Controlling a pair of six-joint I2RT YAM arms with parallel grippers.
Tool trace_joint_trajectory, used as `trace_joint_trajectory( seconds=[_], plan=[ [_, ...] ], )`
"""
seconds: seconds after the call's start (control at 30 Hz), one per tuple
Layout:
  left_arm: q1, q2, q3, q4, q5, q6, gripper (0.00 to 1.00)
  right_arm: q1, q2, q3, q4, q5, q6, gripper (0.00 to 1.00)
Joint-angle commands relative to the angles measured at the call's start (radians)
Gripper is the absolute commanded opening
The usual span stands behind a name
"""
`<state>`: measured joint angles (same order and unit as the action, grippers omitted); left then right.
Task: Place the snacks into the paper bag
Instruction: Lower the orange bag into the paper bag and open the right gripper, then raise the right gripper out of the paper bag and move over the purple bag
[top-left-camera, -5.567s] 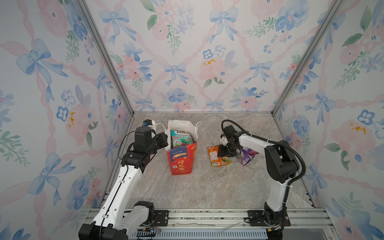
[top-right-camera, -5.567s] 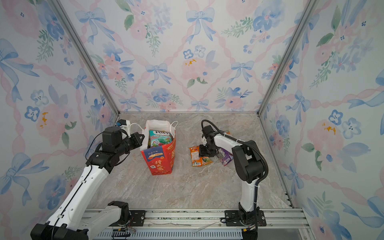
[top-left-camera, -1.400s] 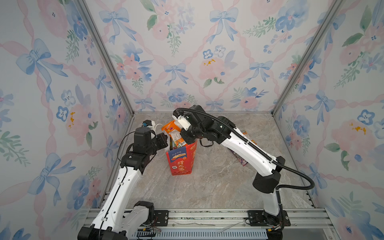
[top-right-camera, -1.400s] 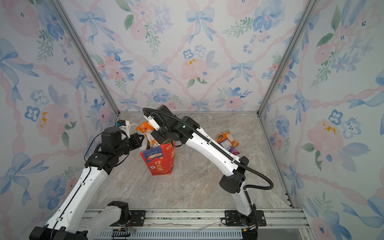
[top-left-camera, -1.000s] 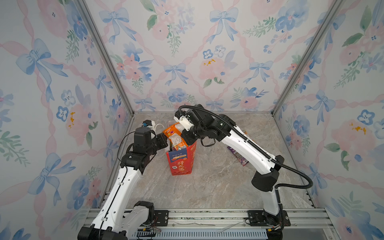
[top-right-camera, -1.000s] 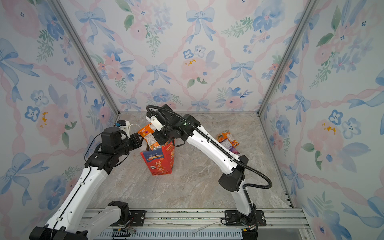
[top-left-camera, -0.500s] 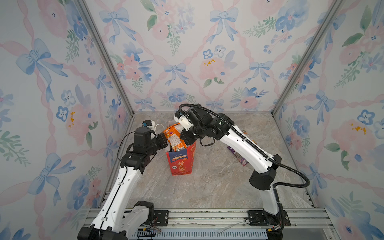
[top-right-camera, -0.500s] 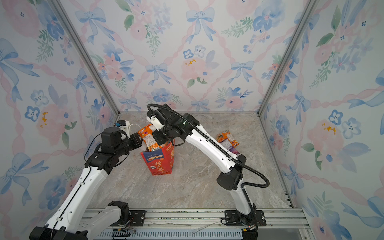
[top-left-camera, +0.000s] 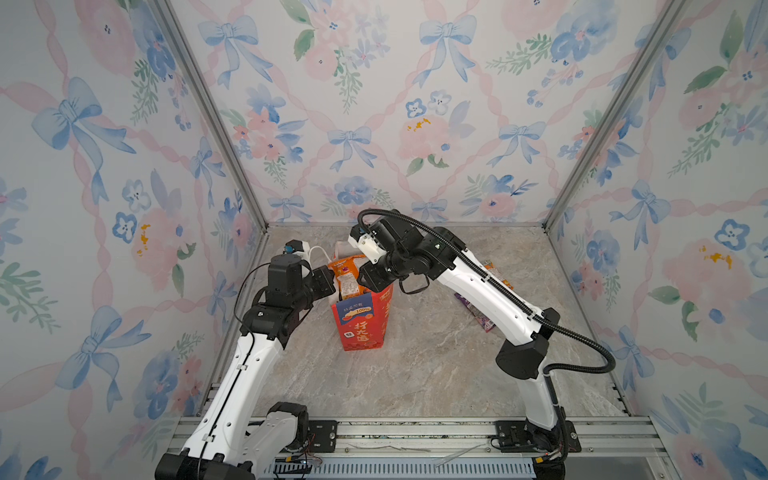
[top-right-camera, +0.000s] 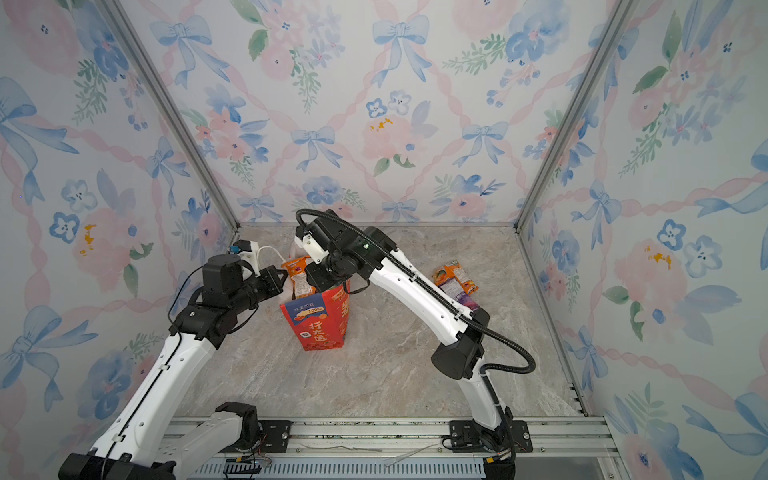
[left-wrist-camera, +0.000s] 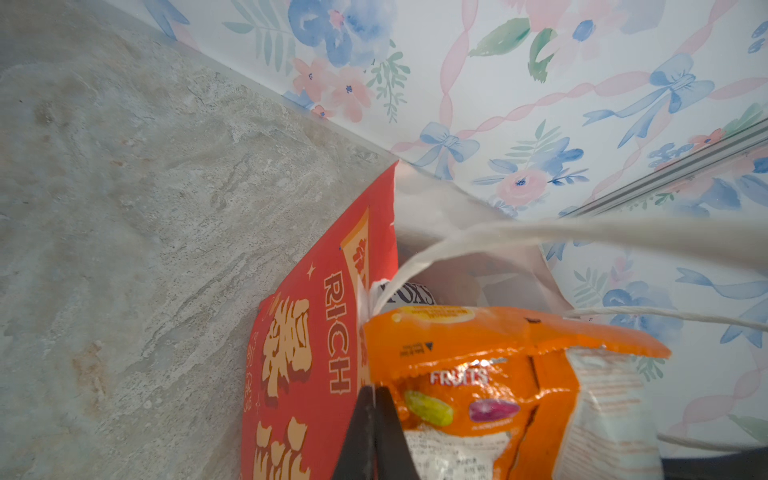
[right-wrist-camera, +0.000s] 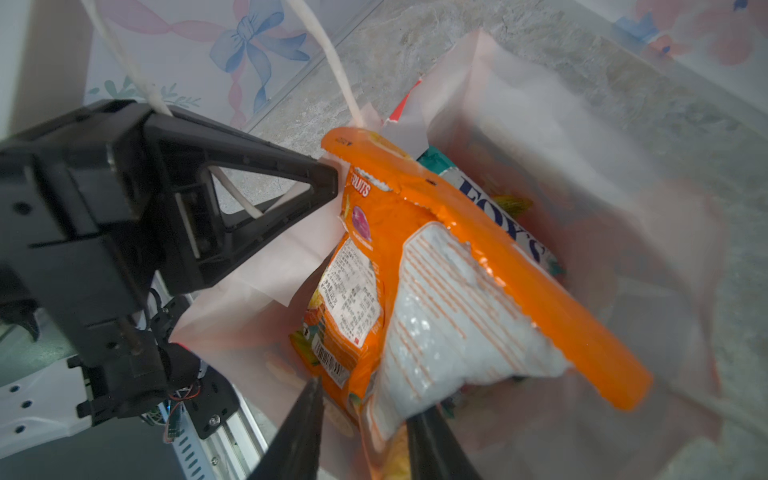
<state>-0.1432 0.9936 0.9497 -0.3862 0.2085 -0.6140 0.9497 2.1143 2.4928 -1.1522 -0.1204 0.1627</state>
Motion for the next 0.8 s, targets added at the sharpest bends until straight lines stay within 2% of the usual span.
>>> trace_joint_trajectory(
  seconds=[0.0,0.37,0.6,0.77],
  plan=[
    [-0.004,-0.007,0.0,0.004,0.005,-0.004,0.0,-0.006,0.012,0.034,-0.004,-0.012,-0.001,0.5],
    [-0.004,-0.007,0.001,0.004,0.004,-0.005,0.0,-0.008,-0.029,0.031,0.002,0.053,-0.051,0.63],
    [-0.004,-0.009,0.004,0.005,0.006,-0.009,0.0,0.006,-0.105,0.001,0.045,0.117,-0.119,0.65],
    [-0.005,-0.008,0.008,0.004,0.006,-0.009,0.0,0.008,-0.171,-0.059,0.121,0.116,-0.133,0.67]
  ],
)
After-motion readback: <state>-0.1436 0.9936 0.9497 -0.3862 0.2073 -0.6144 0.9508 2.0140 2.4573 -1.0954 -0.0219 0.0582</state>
